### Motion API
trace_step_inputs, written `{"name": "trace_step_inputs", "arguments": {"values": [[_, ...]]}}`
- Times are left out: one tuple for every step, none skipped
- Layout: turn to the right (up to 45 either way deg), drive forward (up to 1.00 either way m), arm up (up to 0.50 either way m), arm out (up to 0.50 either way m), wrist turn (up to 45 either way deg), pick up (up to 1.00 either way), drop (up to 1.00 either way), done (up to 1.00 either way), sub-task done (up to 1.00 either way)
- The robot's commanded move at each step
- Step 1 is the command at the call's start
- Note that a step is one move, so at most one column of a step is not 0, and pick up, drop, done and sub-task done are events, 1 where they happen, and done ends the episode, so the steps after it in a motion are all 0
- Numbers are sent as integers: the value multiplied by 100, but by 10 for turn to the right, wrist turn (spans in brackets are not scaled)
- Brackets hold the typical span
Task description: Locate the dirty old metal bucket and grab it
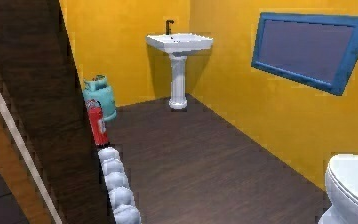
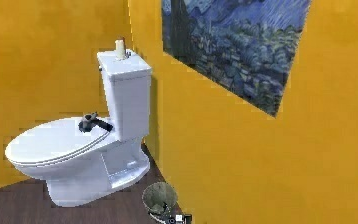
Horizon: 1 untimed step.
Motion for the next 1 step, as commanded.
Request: {"name": "trace_step_inputs", "arguments": {"values": [[0, 0, 0, 0, 0, 100, 0, 0, 0]]}}
